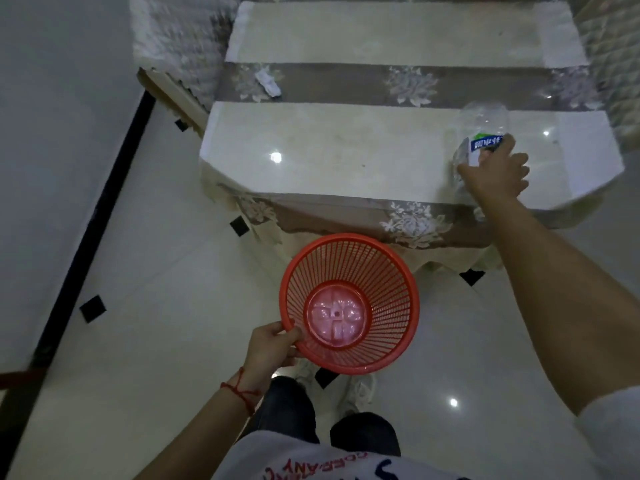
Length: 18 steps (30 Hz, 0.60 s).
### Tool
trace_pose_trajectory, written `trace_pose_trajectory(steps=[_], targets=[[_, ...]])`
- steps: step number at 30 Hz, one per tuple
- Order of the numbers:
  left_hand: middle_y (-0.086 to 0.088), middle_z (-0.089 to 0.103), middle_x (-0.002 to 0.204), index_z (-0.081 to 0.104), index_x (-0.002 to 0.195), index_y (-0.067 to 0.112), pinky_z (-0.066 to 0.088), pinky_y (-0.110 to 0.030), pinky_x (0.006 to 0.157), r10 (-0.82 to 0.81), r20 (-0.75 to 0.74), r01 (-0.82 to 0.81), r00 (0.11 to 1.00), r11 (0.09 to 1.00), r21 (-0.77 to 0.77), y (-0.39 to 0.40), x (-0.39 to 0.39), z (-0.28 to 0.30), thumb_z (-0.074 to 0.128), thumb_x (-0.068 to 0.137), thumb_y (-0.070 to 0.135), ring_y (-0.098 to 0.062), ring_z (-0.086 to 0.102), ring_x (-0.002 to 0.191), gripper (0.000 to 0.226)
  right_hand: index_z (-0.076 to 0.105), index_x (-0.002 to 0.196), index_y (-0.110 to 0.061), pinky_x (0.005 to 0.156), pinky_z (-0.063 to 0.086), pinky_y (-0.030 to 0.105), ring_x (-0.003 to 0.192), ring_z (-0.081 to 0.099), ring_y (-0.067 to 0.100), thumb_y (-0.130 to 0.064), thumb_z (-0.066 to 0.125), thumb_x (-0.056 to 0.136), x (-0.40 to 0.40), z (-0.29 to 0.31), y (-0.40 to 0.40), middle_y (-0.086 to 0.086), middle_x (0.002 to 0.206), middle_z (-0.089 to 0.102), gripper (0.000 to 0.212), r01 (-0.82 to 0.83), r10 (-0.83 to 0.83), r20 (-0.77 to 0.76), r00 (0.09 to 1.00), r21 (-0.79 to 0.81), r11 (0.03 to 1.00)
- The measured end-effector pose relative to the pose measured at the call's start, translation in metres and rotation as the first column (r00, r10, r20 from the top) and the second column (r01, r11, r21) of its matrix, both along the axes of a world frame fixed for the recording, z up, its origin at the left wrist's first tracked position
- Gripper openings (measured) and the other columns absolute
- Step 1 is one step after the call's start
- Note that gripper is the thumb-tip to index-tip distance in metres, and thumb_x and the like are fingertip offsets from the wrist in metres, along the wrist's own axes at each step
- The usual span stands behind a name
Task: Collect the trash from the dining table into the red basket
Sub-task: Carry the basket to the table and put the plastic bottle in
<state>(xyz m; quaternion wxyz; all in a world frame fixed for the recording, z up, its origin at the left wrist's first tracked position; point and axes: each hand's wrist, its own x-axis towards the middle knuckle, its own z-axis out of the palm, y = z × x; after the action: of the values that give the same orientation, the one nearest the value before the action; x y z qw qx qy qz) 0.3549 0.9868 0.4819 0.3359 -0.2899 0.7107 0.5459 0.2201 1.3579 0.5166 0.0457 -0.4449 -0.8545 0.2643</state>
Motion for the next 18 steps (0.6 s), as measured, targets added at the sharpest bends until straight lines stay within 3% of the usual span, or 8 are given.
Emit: trace_pose_trajectory(steps=[2, 5, 8, 10, 12, 15, 18], targets=[[-0.01, 0.067, 0.066, 0.065, 0.08, 0.011, 0.051, -0.018, 0.042, 0.033, 0.009, -0.033, 0.999, 0.999, 0.009, -0.003, 0.003, -0.003, 0.062, 0.08, 0.005, -0.011, 0.063, 0.041, 0.007, 0.031, 0.138, -0.016, 0.104, 0.036, 0.042, 0.125, 0.043, 0.034, -0.035, 0.065, 0.074, 0.009, 0.005, -0.01, 0.019, 0.138, 0.042, 0.075, -0.033, 0.023, -0.101, 0.995, -0.098, 0.995], [-0.009, 0.069, 0.066, 0.066, 0.087, 0.004, 0.053, -0.021, 0.045, 0.092, 0.032, -0.093, 0.995, 0.995, 0.028, -0.008, 0.006, -0.007, 0.064, 0.08, 0.006, -0.013, 0.065, 0.044, 0.007, 0.044, 0.13, -0.02, 0.092, 0.044, 0.025, 0.113, 0.055, 0.018, -0.023, 0.068, 0.077, 0.041, 0.022, -0.042, 0.007, 0.128, 0.057, 0.059, -0.237, 0.106, -0.392, 0.914, -0.305, 0.922], [-0.014, 0.069, 0.074, 0.065, 0.096, -0.002, 0.055, -0.024, 0.047, 0.146, 0.052, -0.148, 0.988, 0.988, 0.048, -0.012, 0.006, -0.009, 0.064, 0.081, 0.007, -0.02, 0.066, 0.053, 0.017, 0.048, 0.118, -0.041, 0.08, 0.055, 0.03, 0.098, 0.062, 0.014, -0.02, 0.07, 0.078, 0.083, 0.044, -0.078, -0.007, 0.112, 0.06, 0.051, -0.557, 0.373, -0.438, 0.818, -0.438, 0.706], [-0.017, 0.069, 0.079, 0.063, 0.098, -0.005, 0.055, -0.025, 0.047, 0.184, 0.057, -0.188, 0.981, 0.98, 0.069, -0.015, 0.007, -0.009, 0.062, 0.081, 0.005, -0.024, 0.066, 0.058, 0.019, 0.048, 0.109, -0.055, 0.074, 0.058, 0.022, 0.096, 0.065, 0.007, -0.025, 0.073, 0.074, 0.101, 0.055, -0.099, -0.012, 0.111, 0.06, 0.053, -0.661, 0.55, -0.379, 0.744, -0.534, 0.527], [-0.017, 0.069, 0.08, 0.063, 0.098, -0.006, 0.054, -0.024, 0.045, 0.233, 0.058, -0.237, 0.971, 0.967, 0.094, -0.019, 0.01, -0.01, 0.06, 0.082, 0.002, -0.026, 0.067, 0.06, 0.018, 0.048, 0.11, -0.056, 0.075, 0.058, 0.02, 0.095, 0.064, 0.004, -0.033, 0.074, 0.07, 0.107, 0.061, -0.119, -0.016, 0.112, 0.059, 0.054, -0.681, 0.709, -0.231, 0.666, -0.577, 0.452], [-0.017, 0.069, 0.08, 0.063, 0.096, -0.005, 0.054, -0.024, 0.045, 0.289, 0.041, -0.292, 0.956, 0.951, 0.104, -0.024, 0.016, -0.012, 0.06, 0.082, 0.001, -0.029, 0.066, 0.065, 0.016, 0.049, 0.125, -0.033, 0.08, 0.053, 0.027, 0.098, 0.06, 0.009, -0.039, 0.072, 0.068, 0.104, 0.052, -0.148, -0.008, 0.118, 0.058, 0.061, -0.772, 0.901, 0.056, 0.431, -0.494, 0.4], [-0.013, 0.07, 0.074, 0.064, 0.089, 0.002, 0.054, -0.025, 0.044, 0.323, 0.011, -0.322, 0.946, 0.941, 0.104, -0.027, 0.023, -0.013, 0.062, 0.08, 0.002, -0.025, 0.068, 0.06, 0.009, 0.05, 0.124, -0.024, 0.079, 0.049, 0.033, 0.101, 0.058, 0.019, -0.042, 0.069, 0.067, 0.101, 0.033, -0.181, 0.002, 0.12, 0.061, 0.063, -0.864, 0.939, 0.249, 0.236, -0.389, 0.32]])
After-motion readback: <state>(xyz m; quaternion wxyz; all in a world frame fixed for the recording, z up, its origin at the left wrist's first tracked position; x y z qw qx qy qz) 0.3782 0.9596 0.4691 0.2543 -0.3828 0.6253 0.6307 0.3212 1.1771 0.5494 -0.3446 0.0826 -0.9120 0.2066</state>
